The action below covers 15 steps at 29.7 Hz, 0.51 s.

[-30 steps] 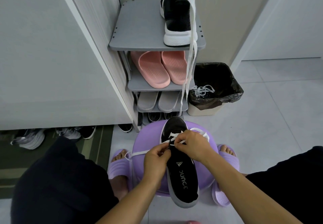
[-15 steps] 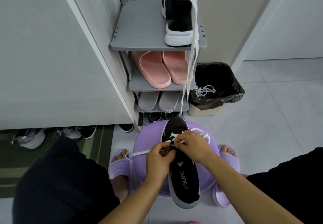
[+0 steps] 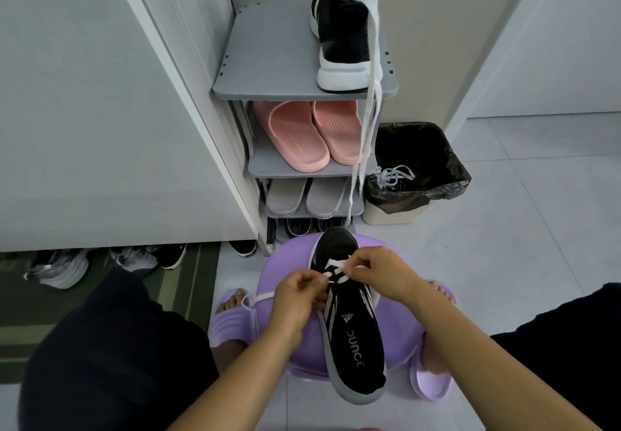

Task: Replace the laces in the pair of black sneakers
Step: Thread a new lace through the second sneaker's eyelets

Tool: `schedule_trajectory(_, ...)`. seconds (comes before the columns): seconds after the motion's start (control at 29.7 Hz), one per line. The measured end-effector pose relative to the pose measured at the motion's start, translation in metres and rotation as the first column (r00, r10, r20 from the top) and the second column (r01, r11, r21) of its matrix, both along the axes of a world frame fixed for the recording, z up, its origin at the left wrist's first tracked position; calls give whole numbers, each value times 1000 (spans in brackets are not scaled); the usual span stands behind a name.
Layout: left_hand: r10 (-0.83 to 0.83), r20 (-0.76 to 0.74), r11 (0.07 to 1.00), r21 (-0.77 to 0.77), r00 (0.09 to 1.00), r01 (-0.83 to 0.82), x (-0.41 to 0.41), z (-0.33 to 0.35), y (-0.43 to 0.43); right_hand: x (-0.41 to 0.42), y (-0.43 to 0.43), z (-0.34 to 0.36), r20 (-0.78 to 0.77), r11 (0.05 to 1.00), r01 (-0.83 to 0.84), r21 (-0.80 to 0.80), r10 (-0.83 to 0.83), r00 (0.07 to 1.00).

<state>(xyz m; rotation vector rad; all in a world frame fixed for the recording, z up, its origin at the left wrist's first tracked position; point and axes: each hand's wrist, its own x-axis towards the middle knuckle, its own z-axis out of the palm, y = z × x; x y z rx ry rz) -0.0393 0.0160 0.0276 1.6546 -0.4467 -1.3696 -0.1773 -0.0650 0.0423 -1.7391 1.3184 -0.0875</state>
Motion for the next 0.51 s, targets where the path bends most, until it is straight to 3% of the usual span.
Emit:
schedule_trajectory(0.1, -58, 43, 998, 2, 997, 58, -10, -1, 0, 7, 8, -2, -32, 997, -23, -73, 20, 999)
schedule_trajectory(0.27, -112, 176, 994, 4, 978, 113, -12, -4, -6, 5, 16, -5, 32, 979, 168, -119, -165, 986)
schedule_trajectory(0.37, -141, 264, 990, 13, 954, 142, -8, -9, -7, 5, 22, -7, -39, 976, 172, -131, -178, 983)
schedule_trajectory(0.44, -105, 223, 994, 10, 969, 106, -5, -8, -4, 4, 26, -8, -143, 983, 126, -137, -146, 979)
schedule_trajectory(0.51, -2, 46, 1000, 21, 999, 1, -1, -2, -1, 0, 30, -7, -135, 977, 178, -122, -194, 972)
